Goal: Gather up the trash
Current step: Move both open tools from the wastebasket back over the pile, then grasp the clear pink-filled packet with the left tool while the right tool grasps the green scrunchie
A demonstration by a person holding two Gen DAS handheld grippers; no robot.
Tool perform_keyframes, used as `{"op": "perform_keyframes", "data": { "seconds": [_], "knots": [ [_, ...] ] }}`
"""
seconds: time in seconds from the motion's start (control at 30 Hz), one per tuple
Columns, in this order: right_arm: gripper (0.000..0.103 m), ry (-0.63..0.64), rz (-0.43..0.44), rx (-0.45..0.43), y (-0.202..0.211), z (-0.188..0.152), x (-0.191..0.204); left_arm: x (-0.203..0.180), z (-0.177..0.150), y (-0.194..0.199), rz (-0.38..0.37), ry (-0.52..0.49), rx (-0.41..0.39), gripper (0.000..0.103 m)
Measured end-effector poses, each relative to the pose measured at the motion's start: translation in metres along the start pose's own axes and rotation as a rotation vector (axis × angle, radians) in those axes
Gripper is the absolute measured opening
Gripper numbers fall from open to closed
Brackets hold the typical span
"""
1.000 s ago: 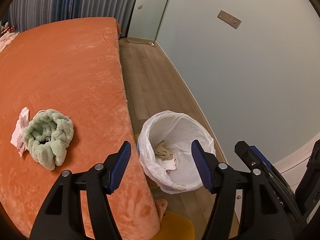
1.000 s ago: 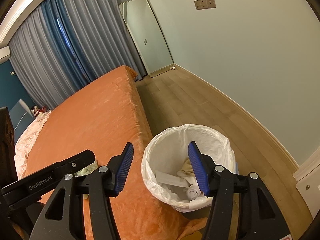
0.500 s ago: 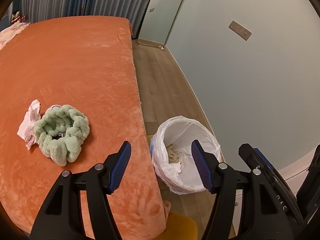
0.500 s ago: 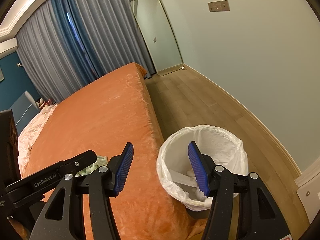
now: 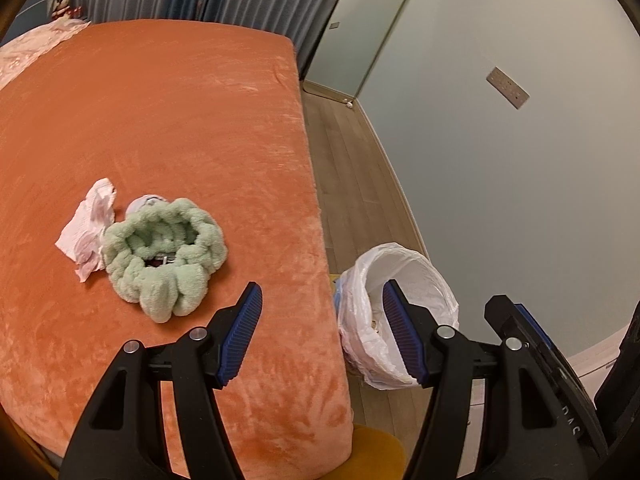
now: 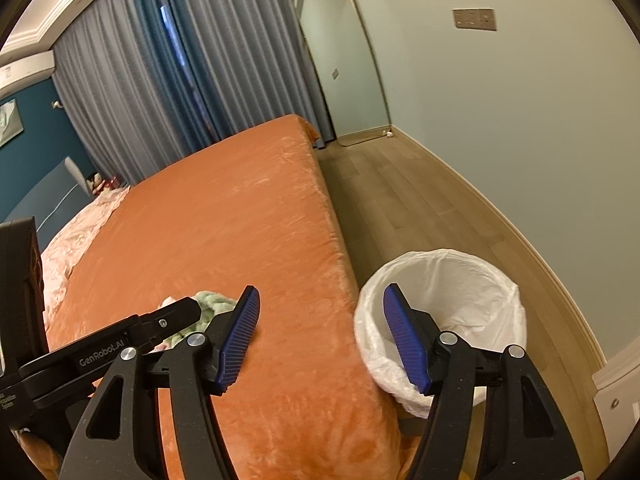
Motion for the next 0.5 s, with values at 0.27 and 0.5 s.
{"op": "perform_keyframes", "data": {
  "seconds": [0.27, 0.5],
  "knots": [
    [0.068, 0.055, 0.029, 0.037, -0.012, -0.019, 0.04, 0.061, -0.014, 0.012, 0.054, 0.087, -0.003, 0.059],
    [0.073, 0.086, 0.055, 0.083, -0.028, -0.043, 0.075, 0.114, -0.032, 0.018, 0.101, 0.176, 0.011, 0.06]
  ]
}}
Point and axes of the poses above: each gripper's, at about its wrist camera, not at the fingertips, and y roughly against the way its jaws point, x to its left, z to its top, the point moved 8 cm from there along -y, roughly the way its jaws point, and after that the axes turned 15 degrees about -y, right-handed, at the moved point
